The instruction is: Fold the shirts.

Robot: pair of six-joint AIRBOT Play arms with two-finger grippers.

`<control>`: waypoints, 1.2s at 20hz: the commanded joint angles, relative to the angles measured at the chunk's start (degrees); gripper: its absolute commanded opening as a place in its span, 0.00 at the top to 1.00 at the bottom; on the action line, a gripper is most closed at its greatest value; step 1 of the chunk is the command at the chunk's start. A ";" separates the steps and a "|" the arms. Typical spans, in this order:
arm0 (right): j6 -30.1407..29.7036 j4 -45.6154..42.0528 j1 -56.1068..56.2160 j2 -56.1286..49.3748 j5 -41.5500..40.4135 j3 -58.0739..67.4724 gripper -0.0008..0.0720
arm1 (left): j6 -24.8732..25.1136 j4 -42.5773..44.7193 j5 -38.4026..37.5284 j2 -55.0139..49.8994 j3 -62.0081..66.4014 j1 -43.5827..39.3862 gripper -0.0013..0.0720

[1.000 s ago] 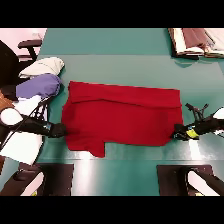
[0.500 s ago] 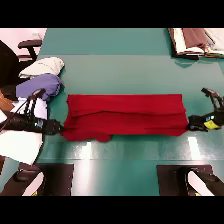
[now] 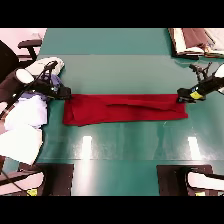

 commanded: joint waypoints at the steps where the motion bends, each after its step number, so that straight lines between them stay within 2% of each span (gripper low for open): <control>1: -1.53 9.05 -2.54 -6.29 -0.90 6.80 0.46 | 0.26 -1.81 2.73 -6.49 5.64 -0.07 0.23; 3: -5.05 12.57 -5.95 -5.60 0.72 7.08 0.46 | 0.50 -1.84 0.92 -6.12 8.20 -0.07 0.37; 5: -7.26 12.41 -10.82 -2.84 1.66 3.87 0.44 | 0.50 -2.16 -3.23 -6.10 10.60 -0.15 0.68; 6: -8.02 12.39 -13.49 -1.55 1.66 1.55 0.29 | 0.50 -2.73 -4.59 -6.10 11.10 -0.26 0.85; 7: -8.83 12.55 -16.46 -0.72 1.55 -0.81 0.22 | 0.50 -3.87 -4.83 -6.10 11.06 -0.59 0.95; 9: -10.14 13.88 -22.21 -1.16 1.86 -5.05 0.22 | 0.48 -4.90 -4.72 -6.16 10.99 -2.60 0.95; 12: -14.62 22.49 -27.21 -5.03 1.75 -9.46 0.22 | -0.44 -4.90 -3.87 -6.54 10.99 -8.52 0.95; 15: -15.28 24.87 -25.94 -9.55 -0.20 -10.01 0.22 | -4.28 -4.92 -1.20 -7.82 11.02 -14.36 0.95; 19: -15.39 25.77 -20.61 -14.49 -0.09 -7.28 0.25 | -5.92 -5.62 5.03 -10.73 11.06 -20.70 0.95; 20: -16.35 25.77 -19.21 -15.15 0.72 -5.84 0.49 | -6.23 -6.75 6.47 -11.63 11.08 -21.86 0.95; 22: -17.75 25.68 -17.07 -15.15 2.60 -2.86 0.85 | -6.21 -9.75 7.19 -14.14 12.07 -23.21 0.95; 23: -17.75 25.68 -16.48 -14.67 3.34 -1.22 0.97 | -6.19 -10.47 6.93 -15.74 13.29 -23.87 0.95; 24: -17.75 25.73 -16.15 -13.44 3.72 0.46 0.97 | -6.21 -10.93 6.69 -17.42 14.88 -24.52 0.95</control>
